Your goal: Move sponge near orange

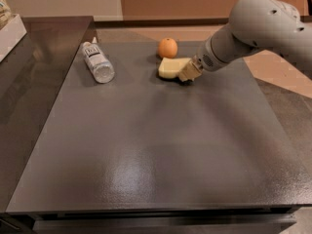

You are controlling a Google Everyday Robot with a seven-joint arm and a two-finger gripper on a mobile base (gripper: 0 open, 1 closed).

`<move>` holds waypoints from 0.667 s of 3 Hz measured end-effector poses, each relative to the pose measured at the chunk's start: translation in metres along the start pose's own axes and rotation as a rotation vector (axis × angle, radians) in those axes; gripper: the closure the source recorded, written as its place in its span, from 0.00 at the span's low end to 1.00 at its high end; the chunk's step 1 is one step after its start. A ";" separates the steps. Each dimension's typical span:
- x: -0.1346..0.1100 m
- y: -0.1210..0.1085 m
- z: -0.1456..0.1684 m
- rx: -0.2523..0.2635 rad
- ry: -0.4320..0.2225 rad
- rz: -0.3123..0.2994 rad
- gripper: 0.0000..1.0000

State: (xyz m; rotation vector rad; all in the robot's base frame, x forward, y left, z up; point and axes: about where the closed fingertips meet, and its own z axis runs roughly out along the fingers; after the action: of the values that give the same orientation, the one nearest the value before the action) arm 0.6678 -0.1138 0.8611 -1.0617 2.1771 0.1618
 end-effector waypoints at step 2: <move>-0.001 0.003 0.002 -0.005 0.001 -0.003 0.00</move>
Offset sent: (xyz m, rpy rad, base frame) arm -0.0001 0.0013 -0.0008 -0.0002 0.0014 0.0022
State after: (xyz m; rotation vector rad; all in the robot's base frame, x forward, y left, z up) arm 0.6676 -0.1107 0.8593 -1.0681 2.1775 0.1655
